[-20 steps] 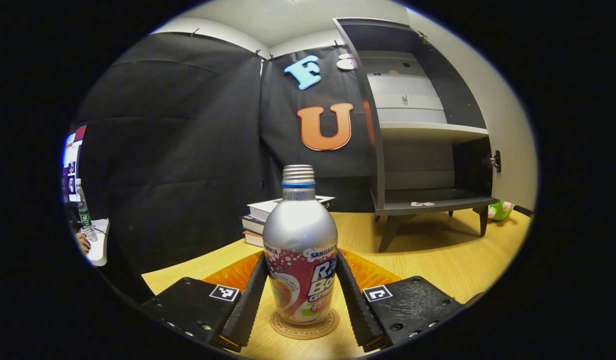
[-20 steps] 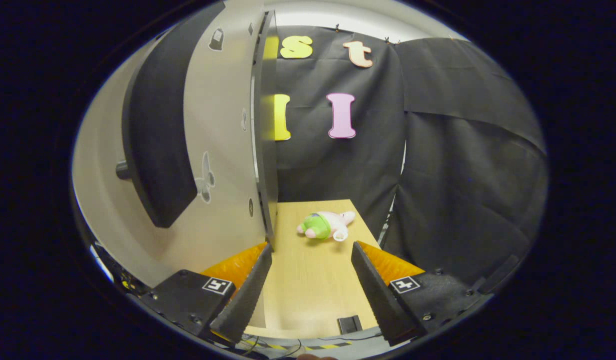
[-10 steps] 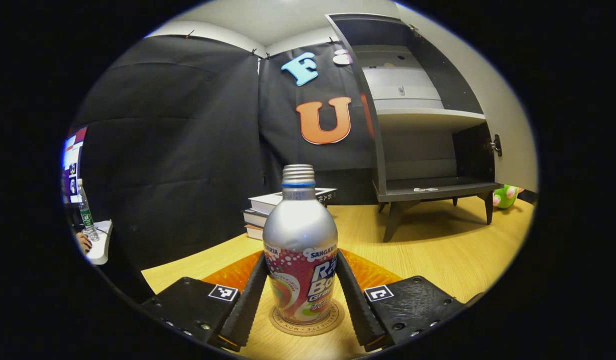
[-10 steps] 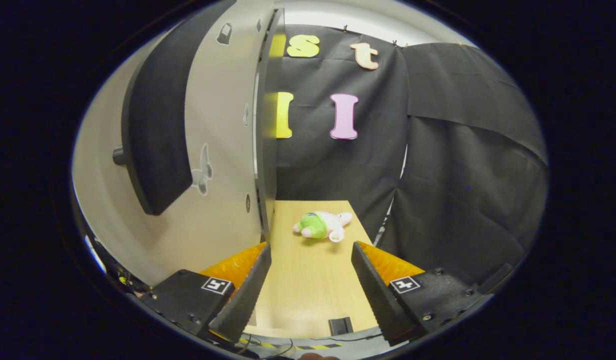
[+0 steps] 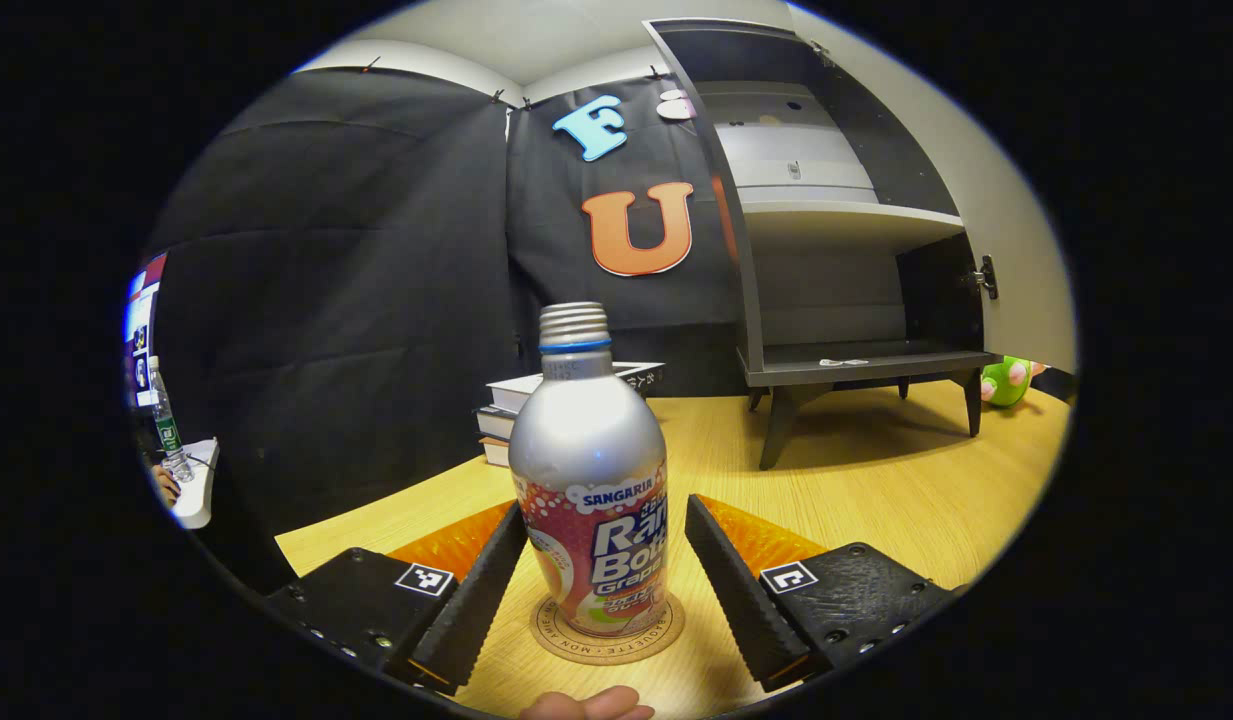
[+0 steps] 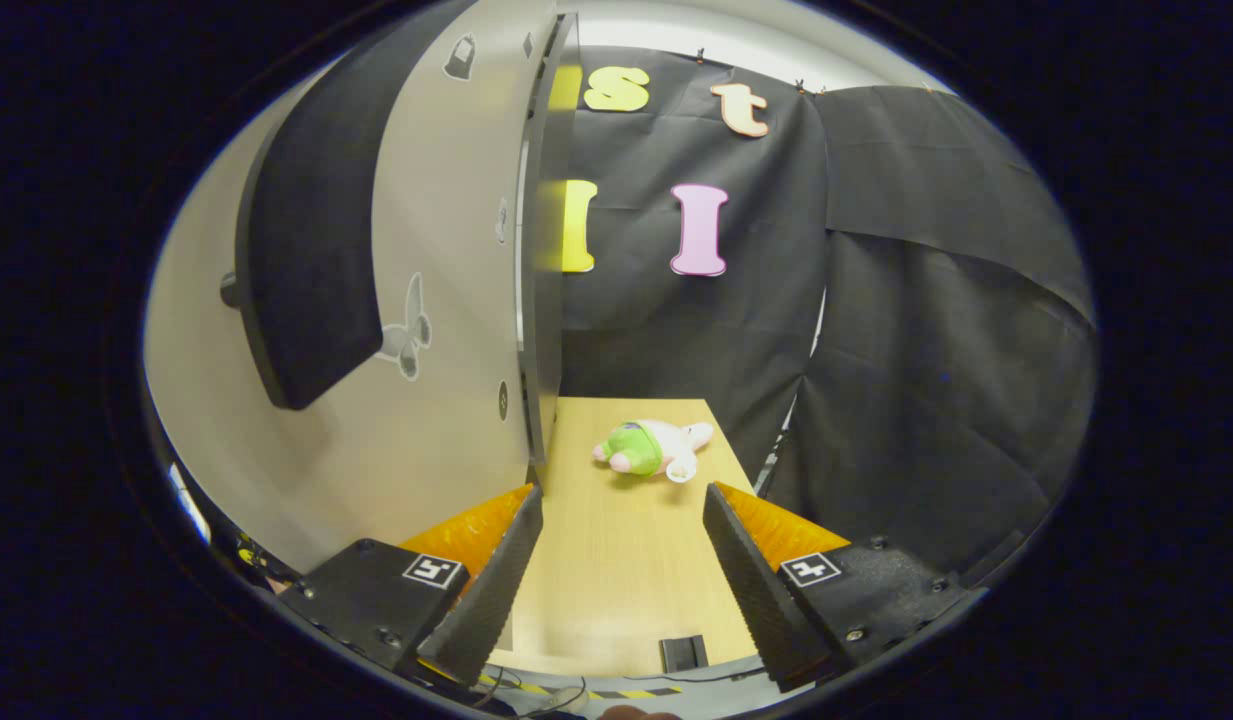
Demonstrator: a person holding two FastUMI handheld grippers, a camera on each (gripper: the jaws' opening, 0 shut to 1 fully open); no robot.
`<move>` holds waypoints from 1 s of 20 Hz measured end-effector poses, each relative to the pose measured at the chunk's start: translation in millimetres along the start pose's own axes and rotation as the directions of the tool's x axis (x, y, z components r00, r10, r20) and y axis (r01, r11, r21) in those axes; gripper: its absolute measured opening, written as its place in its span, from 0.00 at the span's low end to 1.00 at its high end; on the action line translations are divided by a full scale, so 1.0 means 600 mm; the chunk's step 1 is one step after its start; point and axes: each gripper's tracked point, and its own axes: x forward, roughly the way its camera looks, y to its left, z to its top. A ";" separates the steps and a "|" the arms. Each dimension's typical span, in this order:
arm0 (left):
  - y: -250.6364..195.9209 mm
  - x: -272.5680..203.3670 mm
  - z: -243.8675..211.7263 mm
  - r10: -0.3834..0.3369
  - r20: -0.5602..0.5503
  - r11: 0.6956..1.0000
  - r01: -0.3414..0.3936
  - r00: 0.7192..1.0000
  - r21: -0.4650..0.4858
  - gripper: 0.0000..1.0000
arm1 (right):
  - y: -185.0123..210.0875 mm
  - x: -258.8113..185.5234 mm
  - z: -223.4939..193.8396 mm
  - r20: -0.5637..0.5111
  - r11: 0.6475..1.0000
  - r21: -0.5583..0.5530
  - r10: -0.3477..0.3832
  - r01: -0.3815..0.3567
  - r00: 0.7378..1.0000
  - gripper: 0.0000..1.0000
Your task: Open the cabinet door with the right hand, grasp the bottle in the cabinet with the left hand and place it on the coaster, then close the cabinet door with the right hand.
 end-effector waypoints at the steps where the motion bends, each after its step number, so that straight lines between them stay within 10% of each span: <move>1: 0.002 0.000 0.003 0.005 0.003 1.000 -0.005 1.000 0.001 0.96 | -0.001 0.000 -0.001 0.001 1.000 0.004 0.001 -0.001 1.000 1.00; 12: 0.042 -0.041 0.124 0.031 0.032 0.998 -0.032 0.999 0.051 0.96 | 0.000 0.012 0.004 0.018 0.994 0.100 0.045 -0.047 0.999 1.00; 20: 0.019 -0.132 0.383 -0.044 0.170 0.999 0.043 0.984 0.010 0.96 | -0.009 0.017 0.015 0.078 0.982 0.169 0.072 -0.084 0.994 0.99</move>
